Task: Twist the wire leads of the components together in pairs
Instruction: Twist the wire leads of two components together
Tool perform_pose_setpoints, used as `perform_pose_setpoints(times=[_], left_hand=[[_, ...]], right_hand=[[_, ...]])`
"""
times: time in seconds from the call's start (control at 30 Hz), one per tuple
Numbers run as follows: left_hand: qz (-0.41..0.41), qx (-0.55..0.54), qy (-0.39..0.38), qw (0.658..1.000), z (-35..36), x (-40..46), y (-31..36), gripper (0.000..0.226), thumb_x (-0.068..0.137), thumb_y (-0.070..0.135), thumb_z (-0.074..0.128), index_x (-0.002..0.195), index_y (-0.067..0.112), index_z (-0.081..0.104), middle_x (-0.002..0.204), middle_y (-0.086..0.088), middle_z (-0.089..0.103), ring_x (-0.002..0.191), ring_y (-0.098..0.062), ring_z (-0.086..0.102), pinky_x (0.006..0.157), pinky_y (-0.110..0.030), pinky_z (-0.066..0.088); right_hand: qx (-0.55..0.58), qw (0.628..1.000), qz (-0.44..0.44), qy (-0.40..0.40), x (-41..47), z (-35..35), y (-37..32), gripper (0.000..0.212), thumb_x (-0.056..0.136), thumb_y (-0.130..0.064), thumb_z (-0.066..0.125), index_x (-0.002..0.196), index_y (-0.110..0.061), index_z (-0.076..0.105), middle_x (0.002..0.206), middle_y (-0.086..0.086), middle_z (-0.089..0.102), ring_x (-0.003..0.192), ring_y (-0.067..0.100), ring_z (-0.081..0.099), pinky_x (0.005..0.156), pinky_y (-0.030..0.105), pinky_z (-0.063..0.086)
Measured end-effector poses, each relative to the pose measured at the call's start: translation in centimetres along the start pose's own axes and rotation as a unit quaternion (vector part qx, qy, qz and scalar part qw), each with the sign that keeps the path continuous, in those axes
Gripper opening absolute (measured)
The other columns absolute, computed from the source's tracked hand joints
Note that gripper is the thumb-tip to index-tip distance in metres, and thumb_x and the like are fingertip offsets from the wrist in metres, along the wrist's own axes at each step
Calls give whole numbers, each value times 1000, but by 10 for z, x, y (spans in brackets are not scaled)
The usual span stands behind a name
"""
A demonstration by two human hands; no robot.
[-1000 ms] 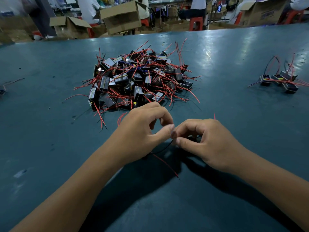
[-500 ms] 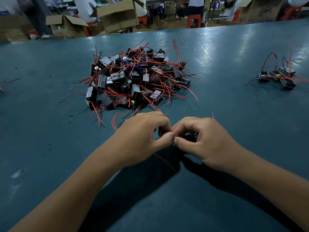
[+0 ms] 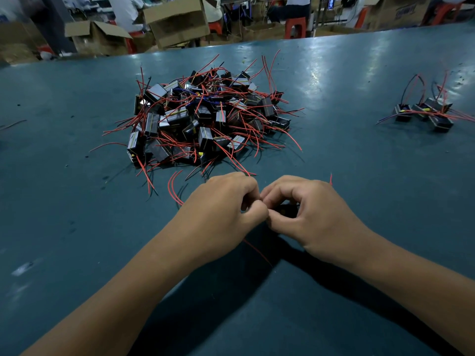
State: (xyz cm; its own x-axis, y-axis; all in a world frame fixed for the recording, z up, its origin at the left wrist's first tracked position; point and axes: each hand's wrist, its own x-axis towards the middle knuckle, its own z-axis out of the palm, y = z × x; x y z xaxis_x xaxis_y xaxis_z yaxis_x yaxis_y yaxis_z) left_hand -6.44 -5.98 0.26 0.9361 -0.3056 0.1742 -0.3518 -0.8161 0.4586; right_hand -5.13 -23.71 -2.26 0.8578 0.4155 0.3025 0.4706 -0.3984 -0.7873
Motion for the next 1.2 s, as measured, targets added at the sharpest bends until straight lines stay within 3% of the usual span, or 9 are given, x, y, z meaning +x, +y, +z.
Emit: perform_pose_setpoints(times=[0.13, 0.33, 0.4, 0.47, 0.57, 0.7, 0.9, 1.2], left_hand=[[-35, -24, 2, 999, 2, 0, 1, 24, 74, 41, 44, 67, 22, 57, 68, 6, 57, 67, -9, 52, 63, -37, 45], [-100, -89, -3, 991, 7, 2, 1, 31, 72, 41, 51, 60, 13, 58, 50, 5, 49, 48, -8, 41, 49, -29, 35], [-43, -103, -10, 994, -2, 2, -5, 21, 83, 32, 59, 66, 19, 62, 55, 12, 53, 51, -4, 44, 50, -22, 34], [59, -92, -9, 994, -15, 2, -13, 9, 87, 20, 64, 81, 26, 67, 75, 15, 59, 66, -8, 52, 59, -15, 36], [173, -60, -29, 983, -23, 3, -25, 23, 84, 6, 71, 98, 25, 73, 100, 10, 59, 86, -15, 56, 73, -25, 45], [207, -36, -27, 977, -19, 6, -32, 21, 84, 14, 78, 101, 25, 76, 103, 10, 61, 99, -16, 59, 80, -41, 50], [259, 10, 12, 966, -17, 9, -35, 13, 88, 25, 72, 98, 22, 79, 98, 4, 65, 89, -15, 54, 74, -41, 48], [308, 46, 37, 949, -13, 11, -36, 12, 95, 20, 66, 96, 22, 77, 98, 4, 64, 82, -21, 49, 64, -44, 46]], right_hand=[[-8, 1000, -9, 5, 0, 1, 0, 7, 81, -8, 76, 77, -12, 72, 91, -10, 71, 88, 3, 66, 80, 12, 45], [-25, 1000, -16, 1, 0, 1, 0, 10, 80, -6, 76, 78, -14, 72, 92, -11, 70, 89, 3, 66, 81, 11, 44], [-17, 1000, -11, 0, 1, 0, 1, 11, 80, -5, 75, 76, -14, 71, 92, -10, 70, 89, 2, 66, 81, 10, 43], [-16, 1000, -8, -7, 2, -3, 1, 12, 80, -5, 76, 75, -14, 71, 92, -11, 70, 89, 0, 65, 81, 7, 41], [0, 1000, -4, -27, 3, -6, 1, 17, 80, -4, 76, 73, -18, 70, 93, -14, 68, 91, 1, 64, 82, 6, 38], [21, 999, 4, -49, 4, -10, 1, 16, 81, -4, 75, 74, -18, 70, 98, -12, 68, 95, 3, 64, 84, 9, 39], [36, 997, 11, -71, 5, -12, 2, 15, 83, -5, 74, 77, -18, 70, 100, -13, 67, 94, 0, 63, 86, 11, 40], [50, 994, 13, -98, 6, -12, 5, 7, 84, -5, 74, 79, -10, 71, 101, -14, 66, 97, 3, 63, 88, 12, 39]])
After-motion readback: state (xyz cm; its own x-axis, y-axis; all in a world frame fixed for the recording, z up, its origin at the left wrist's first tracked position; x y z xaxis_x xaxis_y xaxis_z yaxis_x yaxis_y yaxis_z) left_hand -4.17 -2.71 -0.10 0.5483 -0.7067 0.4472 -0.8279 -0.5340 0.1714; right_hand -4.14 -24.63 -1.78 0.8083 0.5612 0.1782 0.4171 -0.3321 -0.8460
